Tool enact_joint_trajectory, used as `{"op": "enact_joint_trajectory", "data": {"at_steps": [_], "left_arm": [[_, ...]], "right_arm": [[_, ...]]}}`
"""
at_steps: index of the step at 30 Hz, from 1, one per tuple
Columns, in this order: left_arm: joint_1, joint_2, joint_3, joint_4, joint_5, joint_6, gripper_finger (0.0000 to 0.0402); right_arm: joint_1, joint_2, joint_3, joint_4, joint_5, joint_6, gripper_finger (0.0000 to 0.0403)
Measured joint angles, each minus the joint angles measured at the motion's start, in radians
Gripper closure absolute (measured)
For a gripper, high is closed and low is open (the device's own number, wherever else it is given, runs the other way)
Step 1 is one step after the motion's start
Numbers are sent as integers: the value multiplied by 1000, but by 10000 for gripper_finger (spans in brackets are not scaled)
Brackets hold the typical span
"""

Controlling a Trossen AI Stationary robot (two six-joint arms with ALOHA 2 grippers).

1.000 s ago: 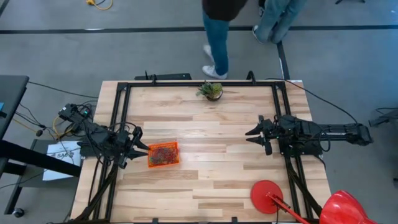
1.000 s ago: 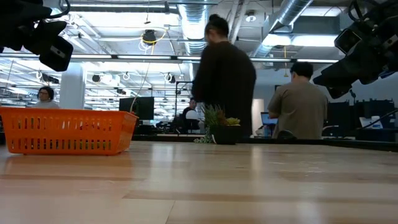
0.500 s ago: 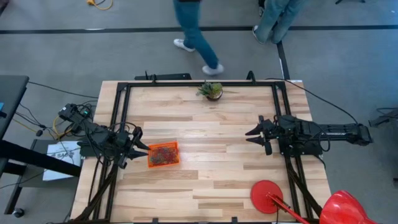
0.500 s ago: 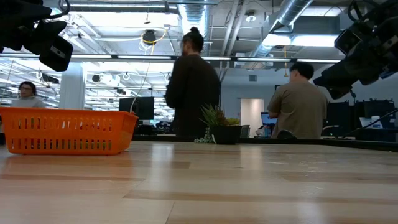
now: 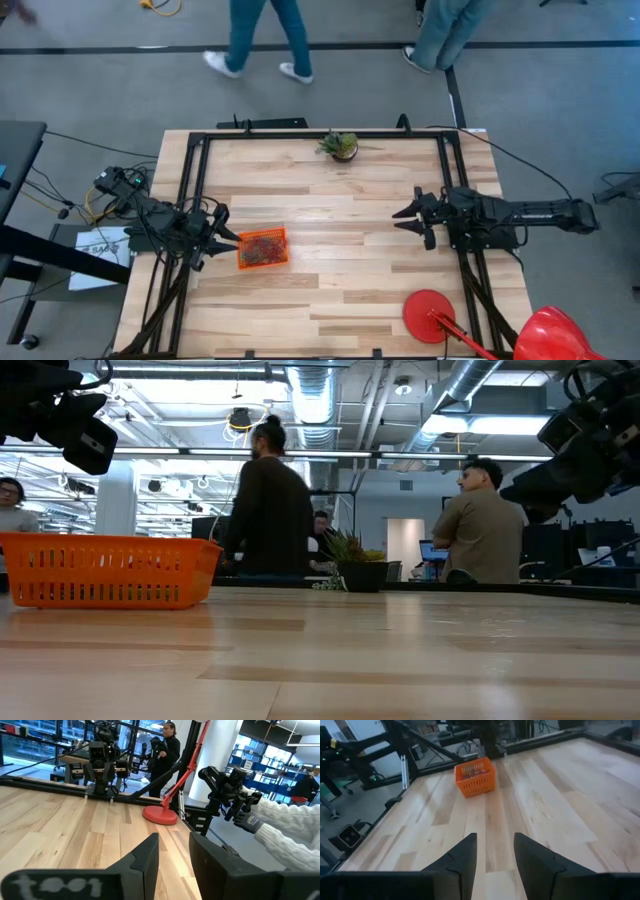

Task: Pick and place rubber bands into bin
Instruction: Return to Home Position

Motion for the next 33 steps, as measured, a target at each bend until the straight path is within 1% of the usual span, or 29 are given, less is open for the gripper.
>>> {"op": "enact_joint_trajectory", "data": {"at_steps": [5,33], "left_arm": [[0,0,0,0,0,-1,304],[0,0,0,0,0,-1,304]], "right_arm": [[0,-6,-14,41,0,-1,280],[1,-5,-16,40,0,-2,280]]}}
